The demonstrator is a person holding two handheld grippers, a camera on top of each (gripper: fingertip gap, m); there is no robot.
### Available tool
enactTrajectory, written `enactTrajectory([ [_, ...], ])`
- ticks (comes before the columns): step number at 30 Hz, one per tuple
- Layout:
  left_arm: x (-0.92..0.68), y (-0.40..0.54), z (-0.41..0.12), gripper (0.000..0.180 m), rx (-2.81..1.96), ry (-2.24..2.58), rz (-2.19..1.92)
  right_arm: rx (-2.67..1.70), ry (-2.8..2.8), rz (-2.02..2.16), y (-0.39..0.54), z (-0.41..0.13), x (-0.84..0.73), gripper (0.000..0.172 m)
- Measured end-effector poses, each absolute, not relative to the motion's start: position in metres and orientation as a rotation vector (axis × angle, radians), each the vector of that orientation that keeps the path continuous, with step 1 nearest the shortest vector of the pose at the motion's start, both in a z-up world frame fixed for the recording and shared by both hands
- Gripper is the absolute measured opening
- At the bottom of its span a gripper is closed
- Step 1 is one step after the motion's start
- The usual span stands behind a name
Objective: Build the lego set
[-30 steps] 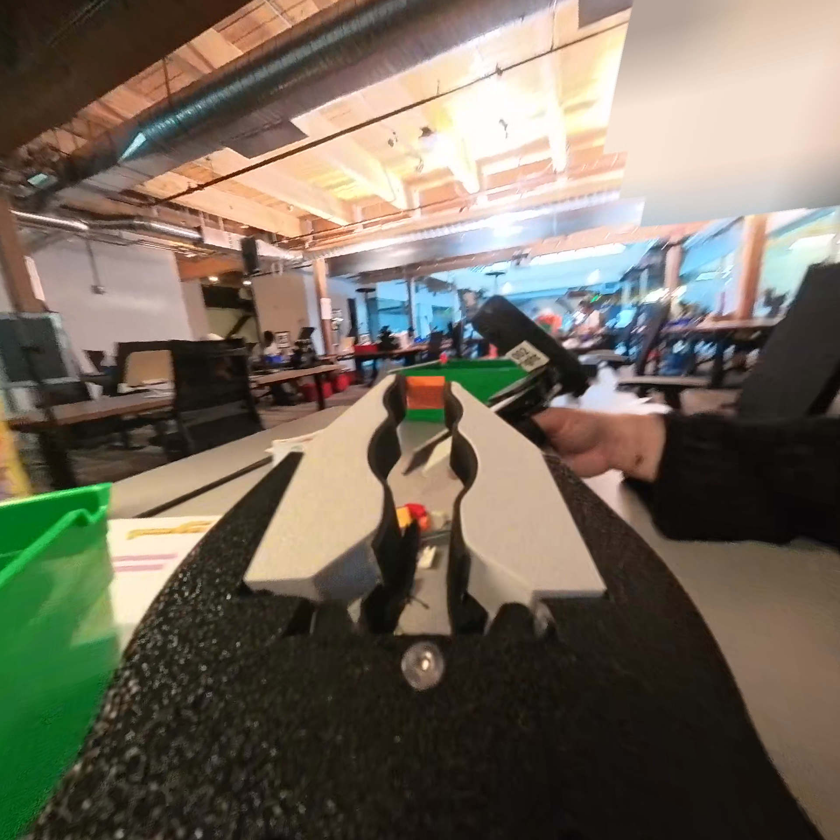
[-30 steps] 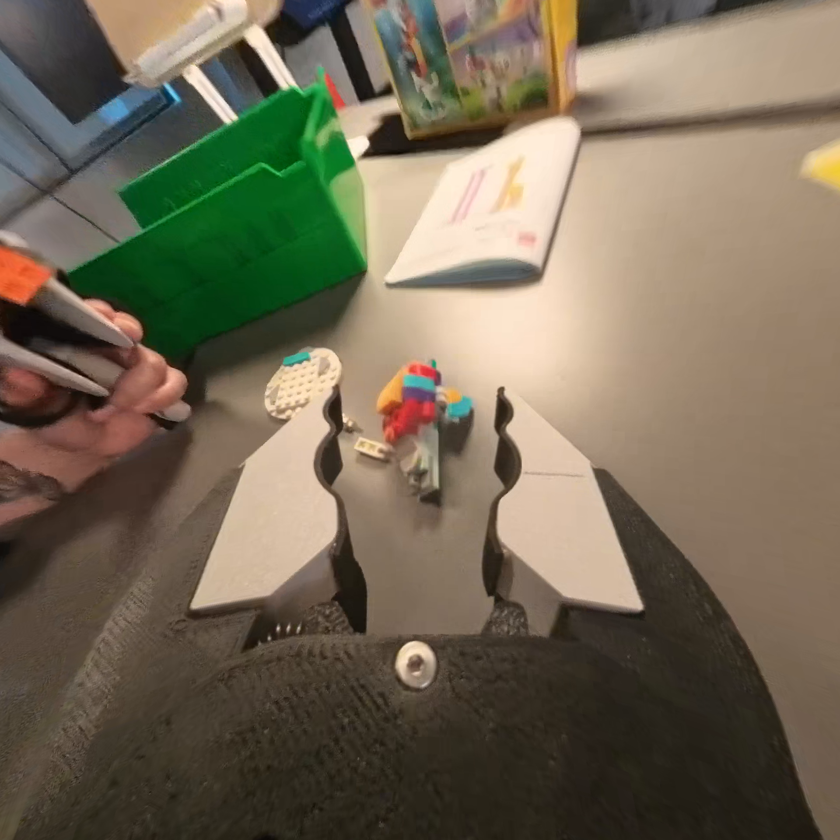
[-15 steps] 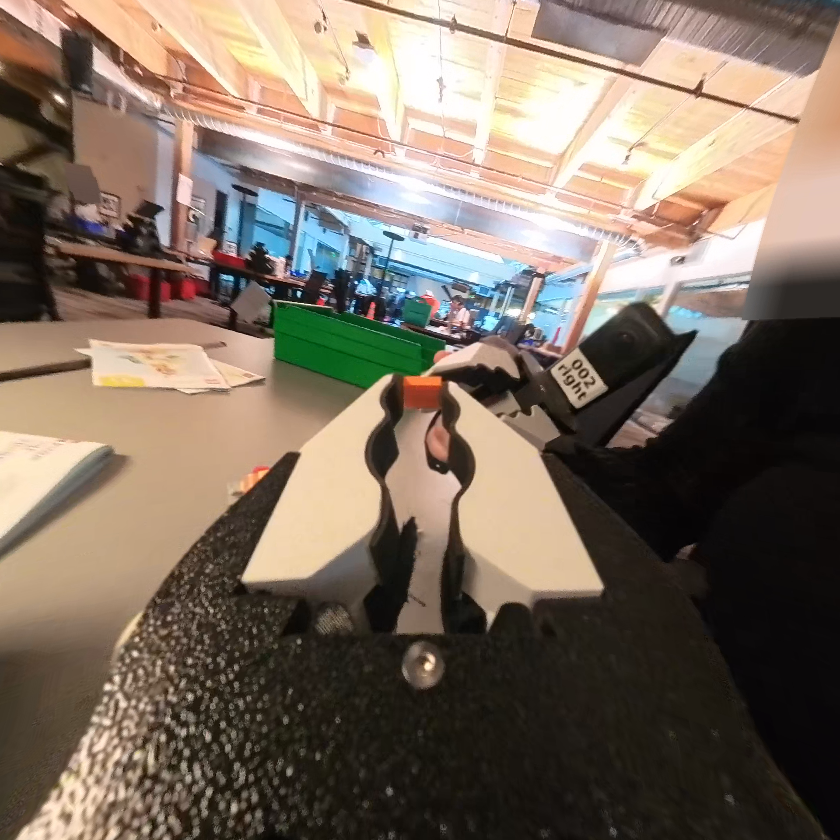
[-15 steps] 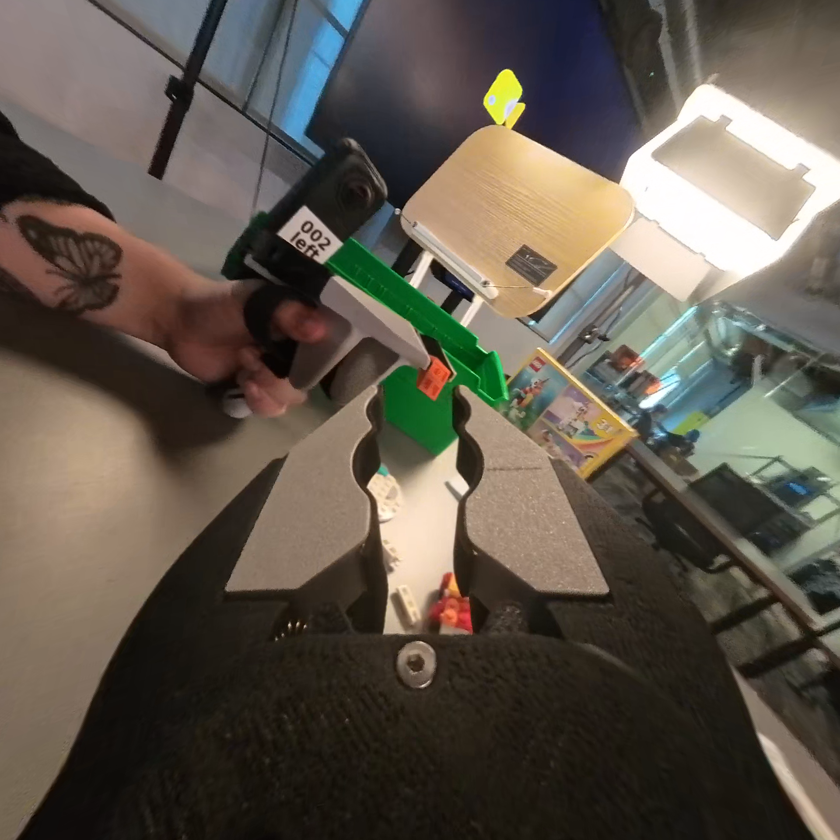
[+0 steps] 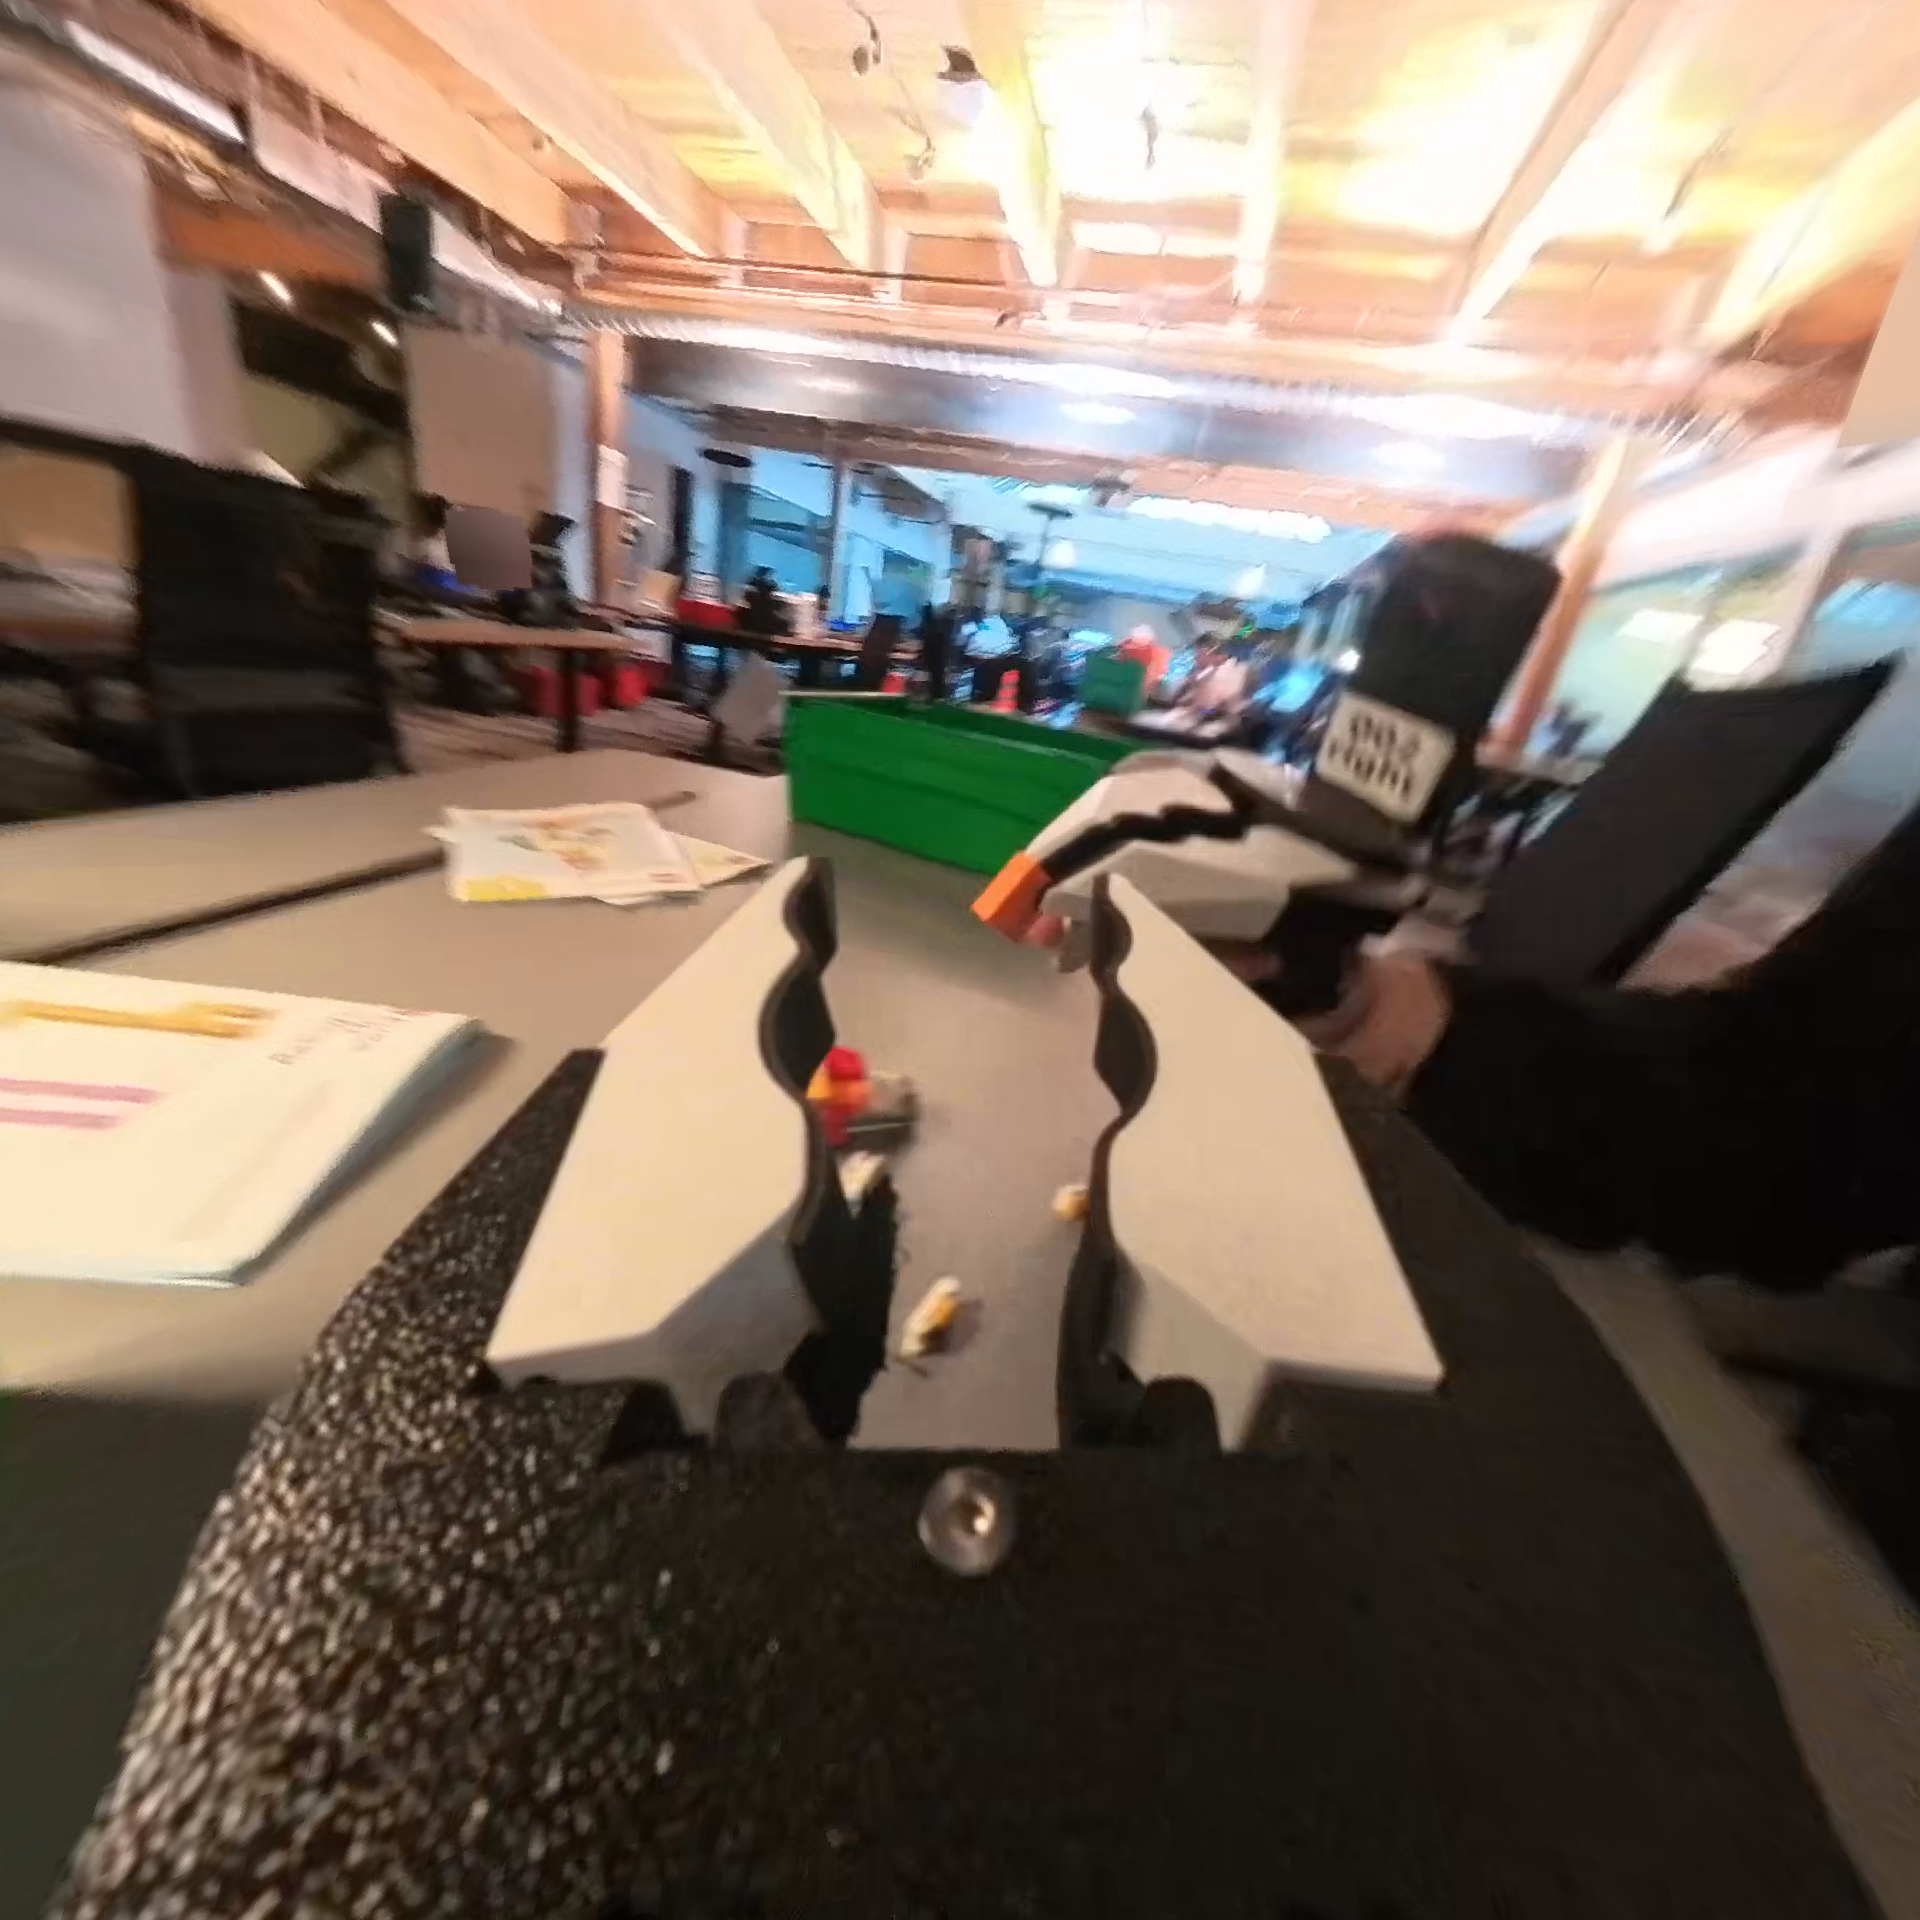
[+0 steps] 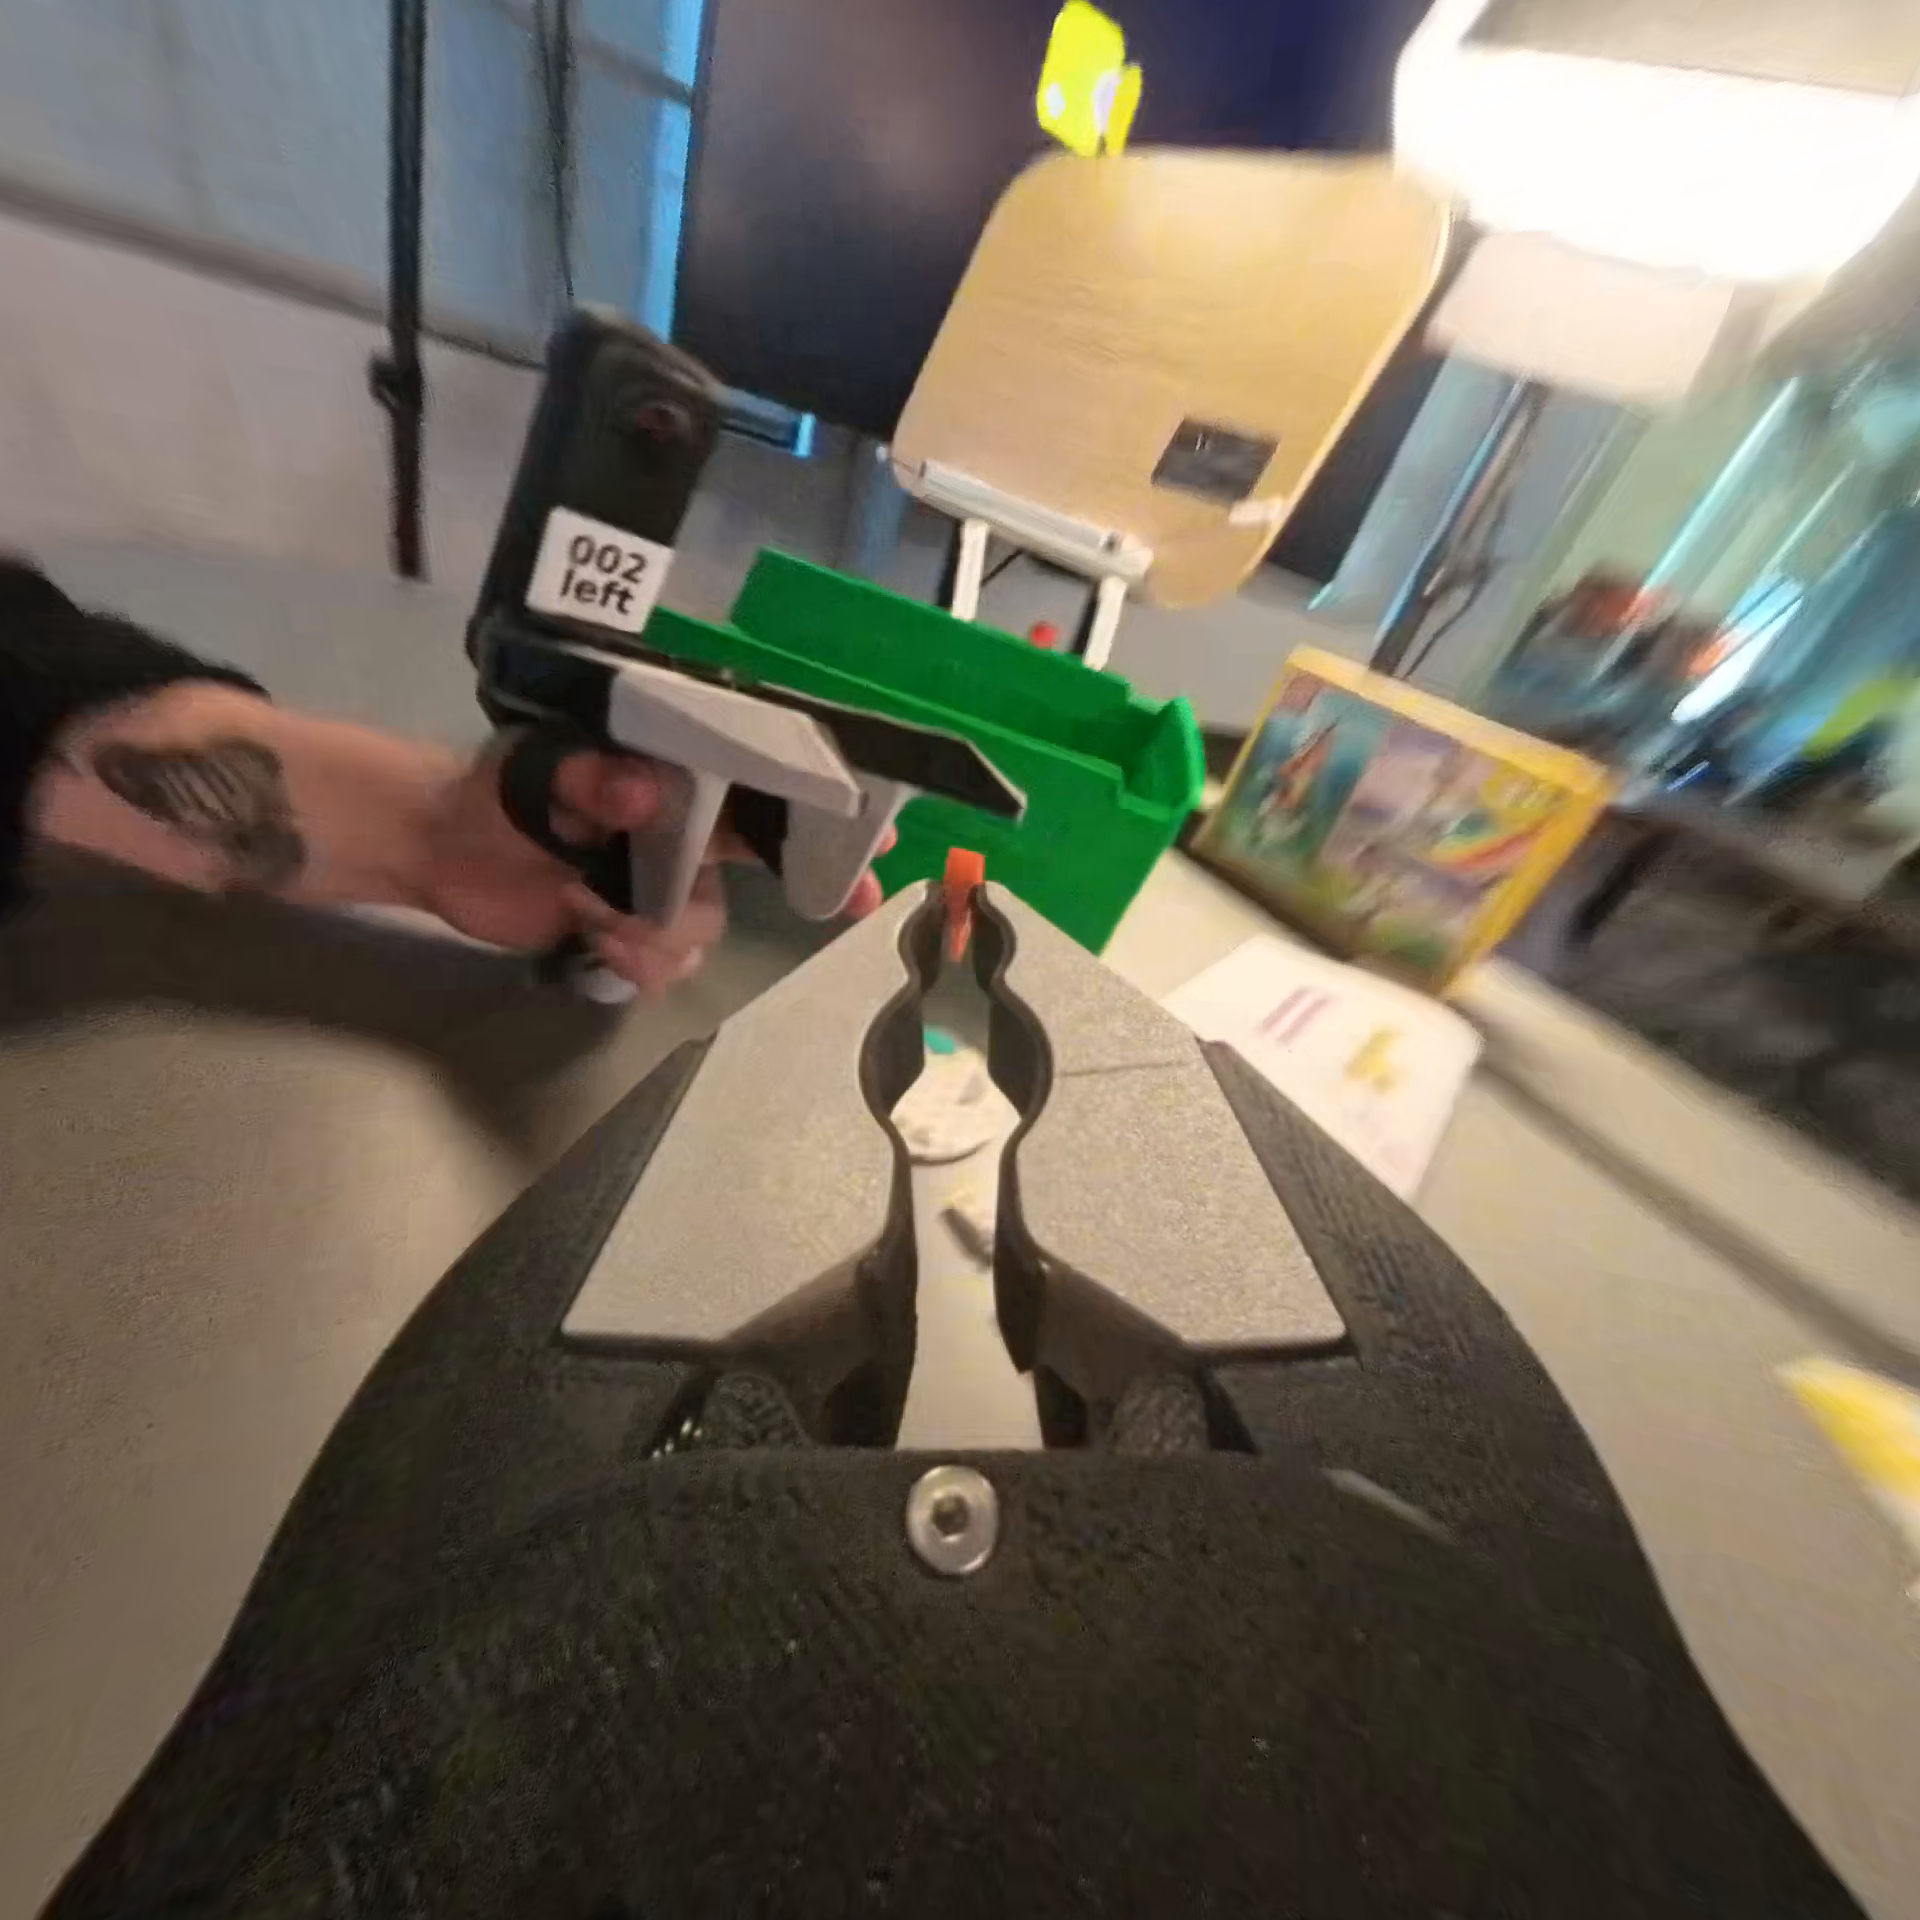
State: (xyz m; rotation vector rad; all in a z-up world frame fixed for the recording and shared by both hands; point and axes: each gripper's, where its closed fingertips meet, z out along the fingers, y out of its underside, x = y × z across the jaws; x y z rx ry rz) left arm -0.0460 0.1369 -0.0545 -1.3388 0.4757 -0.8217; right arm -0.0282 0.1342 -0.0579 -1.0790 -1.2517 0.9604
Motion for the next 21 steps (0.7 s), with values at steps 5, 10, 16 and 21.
enactTrajectory([
  [5, -0.045, 0.142, -0.071, 0.044, -1.344, 0.704, -0.282, -1.684, -1.085, 1.387, 0.163, -0.094, -0.020, 0.003],
  [10, -0.035, 0.145, -0.089, 0.039, -1.359, 0.816, -0.121, -2.008, -1.103, 1.462, 0.167, -0.130, 0.001, 0.003],
  [16, -0.037, 0.147, -0.093, 0.038, -1.384, 0.808, -0.130, -2.125, -1.282, 1.140, 0.170, -0.169, 0.009, 0.019],
  [21, -0.046, 0.150, -0.089, 0.037, -1.399, 0.765, -0.127, -1.918, -1.376, 1.020, 0.174, -0.149, 0.008, 0.037],
])
